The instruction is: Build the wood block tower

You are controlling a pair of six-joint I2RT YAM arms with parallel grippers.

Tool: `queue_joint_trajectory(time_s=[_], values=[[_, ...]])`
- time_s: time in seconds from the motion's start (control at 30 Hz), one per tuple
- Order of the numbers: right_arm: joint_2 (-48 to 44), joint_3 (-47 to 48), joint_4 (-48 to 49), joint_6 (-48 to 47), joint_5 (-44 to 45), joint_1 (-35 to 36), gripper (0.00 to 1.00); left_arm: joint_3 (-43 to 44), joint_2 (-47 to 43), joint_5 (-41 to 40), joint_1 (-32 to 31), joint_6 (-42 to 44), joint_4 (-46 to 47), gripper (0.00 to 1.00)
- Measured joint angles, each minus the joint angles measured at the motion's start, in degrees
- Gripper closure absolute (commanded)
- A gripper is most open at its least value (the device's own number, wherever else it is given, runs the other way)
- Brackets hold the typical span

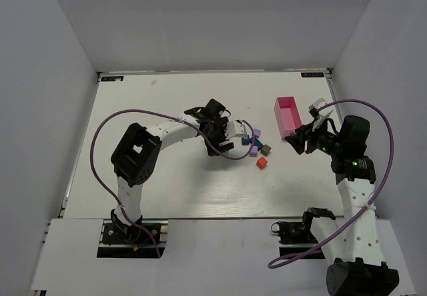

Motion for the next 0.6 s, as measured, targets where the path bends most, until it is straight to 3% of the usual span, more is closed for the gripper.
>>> queue_joint_trajectory(time_s=[0.2,0.33,0.47,0.6], values=[[0.0,0.0,0.0,0.0,0.0,0.0,0.43,-0.1,-3.4,0.2,0.0,-1.3,0.3,0.08],[0.0,0.0,0.0,-0.4,0.0,0.0,0.37,-0.7,-8.2,2.0,0.0,-2.6,0.9,0.06],[0.9,0.0,0.0,-2.5,-1.4,0.0,0.37,-5.6,-18.0,2.8,0.0,-8.4,5.0,0.06],[4.2,0.2,-1.4,-9.2,-5.4,0.0,0.50,-14.3,-33.3,0.3,0.0,-19.5,11.3,0.07]])
